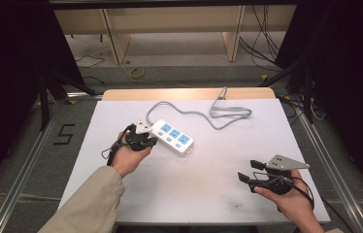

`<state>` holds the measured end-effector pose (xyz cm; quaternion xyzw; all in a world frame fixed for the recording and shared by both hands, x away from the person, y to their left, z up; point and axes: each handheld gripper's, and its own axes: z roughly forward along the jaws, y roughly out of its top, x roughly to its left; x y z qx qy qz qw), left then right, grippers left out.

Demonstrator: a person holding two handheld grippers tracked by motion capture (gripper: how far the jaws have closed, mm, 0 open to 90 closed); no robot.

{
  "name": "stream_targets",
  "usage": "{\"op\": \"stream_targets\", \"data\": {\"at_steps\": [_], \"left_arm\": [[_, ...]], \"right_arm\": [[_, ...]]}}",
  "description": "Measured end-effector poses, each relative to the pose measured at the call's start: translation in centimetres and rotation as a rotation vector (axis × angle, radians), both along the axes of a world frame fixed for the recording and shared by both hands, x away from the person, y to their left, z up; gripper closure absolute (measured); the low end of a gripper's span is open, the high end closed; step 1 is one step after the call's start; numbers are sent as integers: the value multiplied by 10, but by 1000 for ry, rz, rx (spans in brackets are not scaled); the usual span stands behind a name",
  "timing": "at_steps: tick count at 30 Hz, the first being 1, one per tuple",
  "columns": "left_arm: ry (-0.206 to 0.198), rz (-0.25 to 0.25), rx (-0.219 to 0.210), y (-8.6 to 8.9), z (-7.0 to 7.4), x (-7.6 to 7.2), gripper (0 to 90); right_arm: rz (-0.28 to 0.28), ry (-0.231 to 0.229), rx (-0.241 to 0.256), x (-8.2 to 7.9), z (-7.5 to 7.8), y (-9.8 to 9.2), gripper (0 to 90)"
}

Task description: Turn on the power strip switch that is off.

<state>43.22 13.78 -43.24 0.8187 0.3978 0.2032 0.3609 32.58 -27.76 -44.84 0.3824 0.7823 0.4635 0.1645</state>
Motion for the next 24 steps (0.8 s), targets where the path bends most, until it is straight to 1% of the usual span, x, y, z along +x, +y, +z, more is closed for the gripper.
{"op": "stream_targets", "data": {"at_steps": [9,16,24], "left_arm": [[5,1,0,-6,0,6,897],[5,-13,20,-14,-1,11,897],[20,-16,39,-19,-4,17,898]], "right_arm": [[1,2,1,0,0,0,316],[3,2,0,0,-1,0,315],[6,2,2,0,-1,1,315]]}}
